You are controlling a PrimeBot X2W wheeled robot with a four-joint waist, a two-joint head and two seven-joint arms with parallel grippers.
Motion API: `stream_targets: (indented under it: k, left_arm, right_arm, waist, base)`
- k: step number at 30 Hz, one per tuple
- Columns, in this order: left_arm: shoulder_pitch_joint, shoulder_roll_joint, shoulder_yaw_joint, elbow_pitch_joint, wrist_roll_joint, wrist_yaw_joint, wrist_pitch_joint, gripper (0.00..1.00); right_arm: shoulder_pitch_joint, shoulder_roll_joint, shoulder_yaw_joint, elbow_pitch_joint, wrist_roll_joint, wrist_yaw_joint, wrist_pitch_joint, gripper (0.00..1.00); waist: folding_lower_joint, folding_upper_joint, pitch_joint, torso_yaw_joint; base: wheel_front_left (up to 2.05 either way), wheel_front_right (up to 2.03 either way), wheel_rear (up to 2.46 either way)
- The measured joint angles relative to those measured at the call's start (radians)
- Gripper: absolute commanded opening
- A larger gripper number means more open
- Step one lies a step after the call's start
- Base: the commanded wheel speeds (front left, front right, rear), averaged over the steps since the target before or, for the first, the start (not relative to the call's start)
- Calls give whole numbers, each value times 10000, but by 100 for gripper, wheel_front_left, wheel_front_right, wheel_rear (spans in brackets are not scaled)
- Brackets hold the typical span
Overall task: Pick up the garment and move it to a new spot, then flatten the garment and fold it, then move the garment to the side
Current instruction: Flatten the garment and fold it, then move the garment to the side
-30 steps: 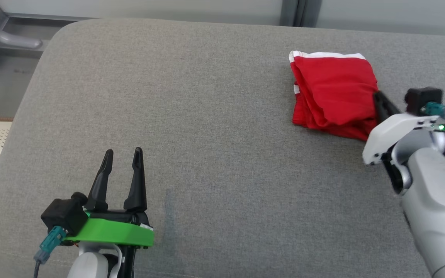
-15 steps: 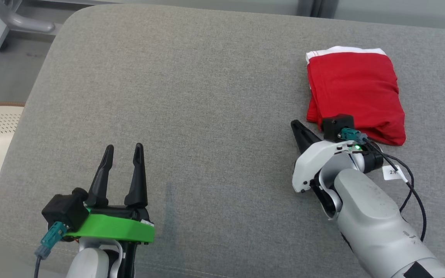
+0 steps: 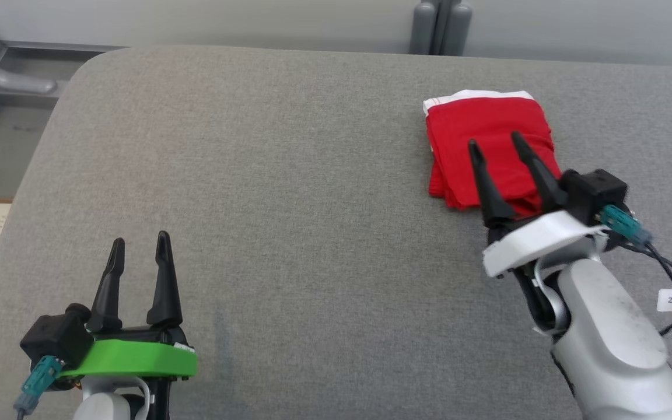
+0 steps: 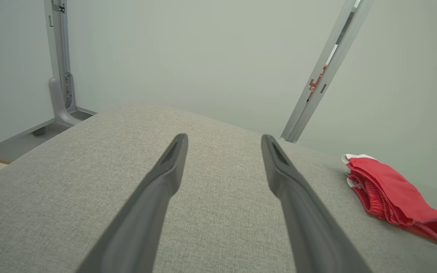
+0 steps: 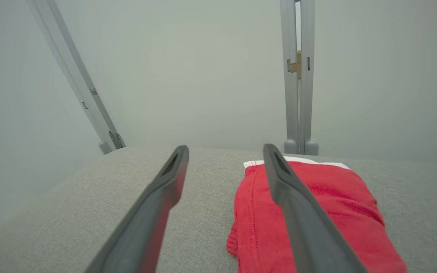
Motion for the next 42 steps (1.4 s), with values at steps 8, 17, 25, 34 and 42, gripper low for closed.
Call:
stream_targets:
  k: [8, 17, 25, 34, 42]
  left_arm:
    - [235, 199, 410, -61, 228, 0, 0, 100]
    - [542, 372, 642, 44, 698, 0, 0, 100]
    - [1241, 380, 828, 261, 894, 0, 2, 100]
    - [1467, 393, 890, 407, 974, 2, 2, 100]
    - [1532, 393, 790, 487, 1003, 2, 2, 100]
  right_arm:
    - [2522, 267, -2800, -3076, -1977, -2, 727, 100]
    - [3374, -61, -2940, -3705, -2301, -2, 1615, 100]
    - [3690, -368, -2220, -2855, -2268, 0, 1509, 100]
    - [3757, -385, -1925, -2259, -2079, -2, 1313, 100]
    - [3733, -360, -1912, -2061, -2054, 0, 1198, 100]
  waist:
    - [0, 0, -412, -836]
    - [0, 0, -783, -1621]
    - [0, 0, -1339, -1926]
    - [0, 0, -1724, -1932]
    - [-1, 0, -1747, -1867]
  base:
    - [0, 0, 0]
    - [0, 0, 0]
    - [0, 0, 0]
    - [0, 0, 0]
    - [0, 0, 0]
